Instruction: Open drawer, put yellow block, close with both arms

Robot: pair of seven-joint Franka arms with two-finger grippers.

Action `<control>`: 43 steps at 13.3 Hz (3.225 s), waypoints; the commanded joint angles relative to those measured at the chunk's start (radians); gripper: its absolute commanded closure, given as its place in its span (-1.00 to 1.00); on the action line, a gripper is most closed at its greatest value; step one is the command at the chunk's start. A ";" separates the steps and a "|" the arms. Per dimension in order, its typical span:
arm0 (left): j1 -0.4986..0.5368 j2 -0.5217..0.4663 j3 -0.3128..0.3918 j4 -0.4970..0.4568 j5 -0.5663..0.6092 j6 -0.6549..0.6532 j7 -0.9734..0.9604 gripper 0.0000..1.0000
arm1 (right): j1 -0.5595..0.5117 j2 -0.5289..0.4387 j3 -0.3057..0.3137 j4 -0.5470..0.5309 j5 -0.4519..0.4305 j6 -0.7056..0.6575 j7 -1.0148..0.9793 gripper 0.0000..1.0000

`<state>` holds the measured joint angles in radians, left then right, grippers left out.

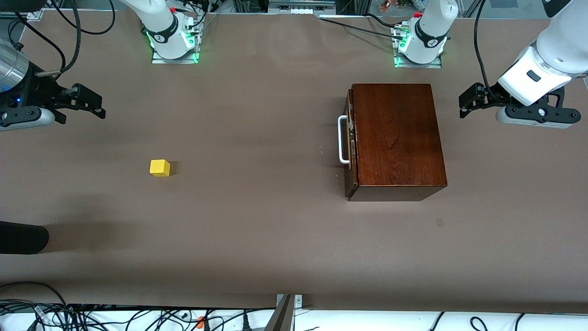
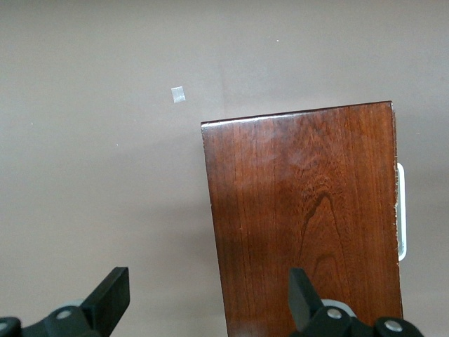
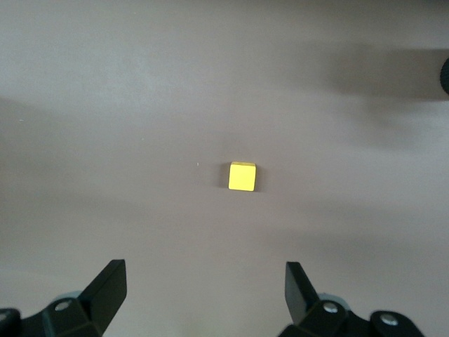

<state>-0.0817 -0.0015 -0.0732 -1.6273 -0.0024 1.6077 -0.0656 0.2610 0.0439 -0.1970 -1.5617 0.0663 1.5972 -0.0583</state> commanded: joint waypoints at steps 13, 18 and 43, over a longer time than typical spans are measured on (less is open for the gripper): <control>-0.001 0.021 -0.005 0.043 0.010 -0.175 -0.002 -1.00 | -0.002 0.008 0.002 0.025 -0.010 -0.016 -0.014 -1.00; -0.052 0.069 -0.007 0.047 -0.025 -0.180 0.016 -1.00 | -0.002 0.008 0.002 0.025 -0.010 -0.016 -0.014 -1.00; -0.645 0.505 -0.005 0.023 0.228 0.178 -0.634 -1.00 | -0.003 0.008 -0.001 0.025 -0.010 -0.019 -0.014 -1.00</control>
<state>-0.7003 0.4882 -0.0917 -1.6008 0.1782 1.7898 -0.6631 0.2612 0.0441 -0.1972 -1.5616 0.0663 1.5968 -0.0584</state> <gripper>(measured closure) 0.000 0.000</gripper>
